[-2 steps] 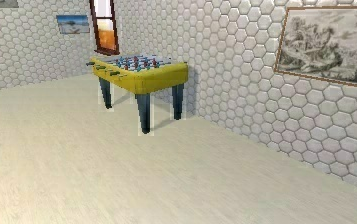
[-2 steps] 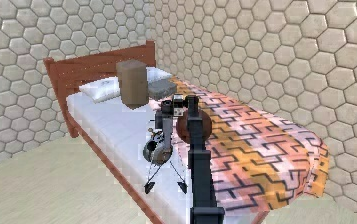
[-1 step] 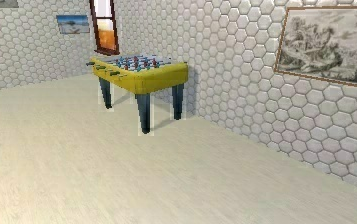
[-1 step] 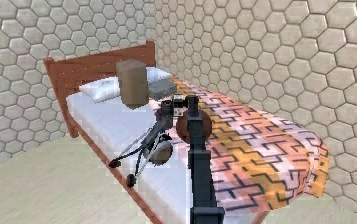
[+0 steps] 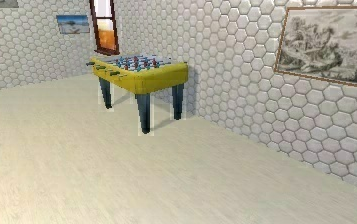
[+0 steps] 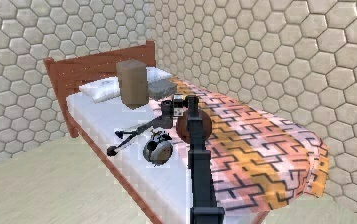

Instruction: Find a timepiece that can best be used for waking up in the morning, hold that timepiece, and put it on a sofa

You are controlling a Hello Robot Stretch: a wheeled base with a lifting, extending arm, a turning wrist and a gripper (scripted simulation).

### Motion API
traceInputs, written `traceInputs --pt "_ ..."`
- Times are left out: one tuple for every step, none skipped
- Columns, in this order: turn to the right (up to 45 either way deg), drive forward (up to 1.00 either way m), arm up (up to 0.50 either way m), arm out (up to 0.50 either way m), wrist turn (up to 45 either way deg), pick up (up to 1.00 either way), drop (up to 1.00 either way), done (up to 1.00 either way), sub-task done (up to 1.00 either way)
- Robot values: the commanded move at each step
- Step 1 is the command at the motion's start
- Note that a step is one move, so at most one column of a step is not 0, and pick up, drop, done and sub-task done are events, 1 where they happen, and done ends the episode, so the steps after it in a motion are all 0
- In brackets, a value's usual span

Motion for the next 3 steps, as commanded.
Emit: traceInputs --pt "0.0 0.0 0.0 0.0 45.0 0.0 0.0 0.0 0.0" --pt "0.0 0.0 0.0 0.0 15.0 0.0 0.0 0.0 0.0" --pt "0.0 0.0 -0.3 0.0 0.0 0.0 0.0 0.0 0.0"
